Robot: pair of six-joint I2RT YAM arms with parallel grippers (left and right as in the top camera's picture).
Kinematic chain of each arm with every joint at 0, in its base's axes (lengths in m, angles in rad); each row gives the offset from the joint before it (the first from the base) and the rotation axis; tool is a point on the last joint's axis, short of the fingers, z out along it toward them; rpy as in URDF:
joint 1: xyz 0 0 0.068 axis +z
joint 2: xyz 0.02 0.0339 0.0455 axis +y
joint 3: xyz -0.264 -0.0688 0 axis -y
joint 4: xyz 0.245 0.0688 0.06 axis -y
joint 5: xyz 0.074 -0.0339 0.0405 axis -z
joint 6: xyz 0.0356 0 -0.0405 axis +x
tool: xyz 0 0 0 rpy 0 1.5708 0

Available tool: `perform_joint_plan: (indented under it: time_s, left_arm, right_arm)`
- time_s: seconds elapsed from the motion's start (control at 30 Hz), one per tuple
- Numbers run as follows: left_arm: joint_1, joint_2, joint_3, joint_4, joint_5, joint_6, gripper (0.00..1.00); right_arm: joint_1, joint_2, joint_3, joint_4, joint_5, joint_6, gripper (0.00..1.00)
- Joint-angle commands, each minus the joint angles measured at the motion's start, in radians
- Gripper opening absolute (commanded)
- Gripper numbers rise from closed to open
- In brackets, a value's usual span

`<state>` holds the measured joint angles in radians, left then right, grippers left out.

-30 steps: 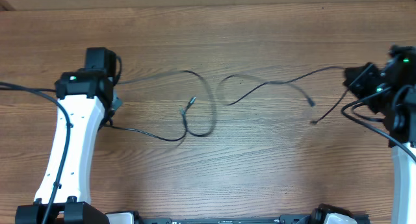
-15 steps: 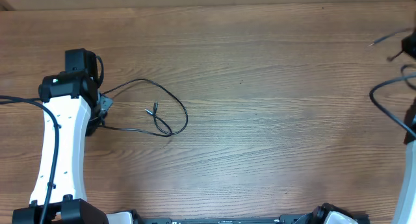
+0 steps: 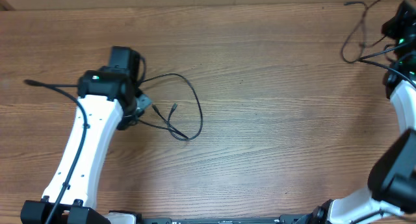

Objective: Untangle cables

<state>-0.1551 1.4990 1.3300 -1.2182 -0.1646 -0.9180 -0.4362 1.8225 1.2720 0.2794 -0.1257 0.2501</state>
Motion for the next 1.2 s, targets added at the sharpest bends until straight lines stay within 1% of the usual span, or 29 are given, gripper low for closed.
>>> perform_joint_plan:
  time_s: [0.0,0.1,0.2,0.33,0.4,0.43,0.53,0.63,0.8,0.97,1.03,1.07,1.1,1.13,1.17]
  left_arm:
    - [-0.074,0.002,0.002,0.024,0.019,-0.009,0.04]
    - [-0.146,0.002,0.002,0.077,0.032,-0.008,0.04]
    - [-0.216,0.003,0.002,0.166,0.032,0.029,0.05]
    - [-0.298,0.012,0.002,0.272,0.031,0.090,0.04]
    - [-0.328,0.020,0.002,0.298,0.031,0.095,0.04]
    - [-0.340,0.027,0.002,0.307,0.031,0.095,0.04]
    - [-0.360,0.045,0.002,0.320,0.032,0.095,0.04]
    - [-0.369,0.066,0.002,0.323,0.040,0.089,0.04]
    - [-0.370,0.106,0.002,0.323,0.119,0.087,0.04]
    - [-0.371,0.135,0.002,0.324,0.188,0.087,0.04]
    - [-0.372,0.144,0.002,0.328,0.198,0.087,0.04]
    - [-0.372,0.148,0.002,0.330,0.206,0.087,0.04]
    - [-0.372,0.149,0.002,0.330,0.212,0.087,0.04]
    - [-0.372,0.150,0.002,0.330,0.214,0.088,0.04]
    - [-0.373,0.150,0.002,0.330,0.214,0.088,0.04]
  right_arm:
    - [-0.002,0.074,0.022,-0.012,0.176,0.016,0.04]
    - [-0.022,0.102,0.043,-0.008,0.196,0.038,0.04]
    - [-0.056,0.103,0.097,0.008,0.196,0.037,0.04]
    - [-0.116,0.103,0.231,-0.005,0.195,0.032,0.04]
    - [-0.145,0.103,0.301,-0.019,0.191,0.029,0.04]
    - [-0.159,0.103,0.340,-0.034,0.181,0.024,0.04]
    - [-0.182,0.112,0.405,-0.070,0.124,-0.052,0.04]
    - [-0.181,0.140,0.408,-0.122,0.121,-0.053,0.04]
    - [-0.143,0.248,0.408,-0.220,-0.016,-0.064,0.04]
    - [-0.075,0.304,0.408,-0.291,-0.016,-0.166,0.04]
    - [-0.055,0.313,0.408,-0.308,0.009,-0.180,0.04]
    - [-0.048,0.315,0.408,-0.317,0.028,-0.179,0.12]
    - [-0.044,0.315,0.408,-0.327,0.052,-0.172,0.28]
    - [-0.042,0.315,0.408,-0.335,0.074,-0.169,0.51]
    - [-0.042,0.314,0.409,-0.341,0.093,-0.169,0.77]
